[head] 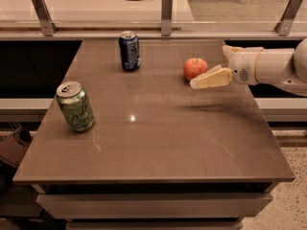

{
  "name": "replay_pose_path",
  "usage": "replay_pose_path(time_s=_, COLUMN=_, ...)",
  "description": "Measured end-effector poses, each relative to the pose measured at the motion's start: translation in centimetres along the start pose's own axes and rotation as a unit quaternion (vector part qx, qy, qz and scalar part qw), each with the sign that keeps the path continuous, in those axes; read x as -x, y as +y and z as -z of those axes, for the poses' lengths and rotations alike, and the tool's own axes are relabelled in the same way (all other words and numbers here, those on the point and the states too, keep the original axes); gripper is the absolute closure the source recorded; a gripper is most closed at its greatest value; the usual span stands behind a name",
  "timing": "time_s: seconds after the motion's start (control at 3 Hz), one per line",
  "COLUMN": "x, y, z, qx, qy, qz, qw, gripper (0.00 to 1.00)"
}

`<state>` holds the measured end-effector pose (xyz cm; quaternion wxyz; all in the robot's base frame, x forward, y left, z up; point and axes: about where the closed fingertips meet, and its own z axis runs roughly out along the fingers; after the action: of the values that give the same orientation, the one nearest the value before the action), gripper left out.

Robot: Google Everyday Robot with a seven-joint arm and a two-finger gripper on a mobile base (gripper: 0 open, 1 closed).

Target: Pick apple

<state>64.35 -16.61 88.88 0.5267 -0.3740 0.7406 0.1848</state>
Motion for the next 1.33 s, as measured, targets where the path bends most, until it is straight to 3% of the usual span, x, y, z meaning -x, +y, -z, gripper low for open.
replay_pose_path(time_s=1.0, x=-1.7, y=-2.0, z=-5.1, qx=0.030, qy=-0.044, qz=-0.038, qw=0.9978, gripper=0.00)
replay_pose_path(time_s=1.33, x=-1.9, y=-1.6, z=-6.7, qx=0.046, qy=-0.062, qz=-0.042, qw=0.9962, gripper=0.18)
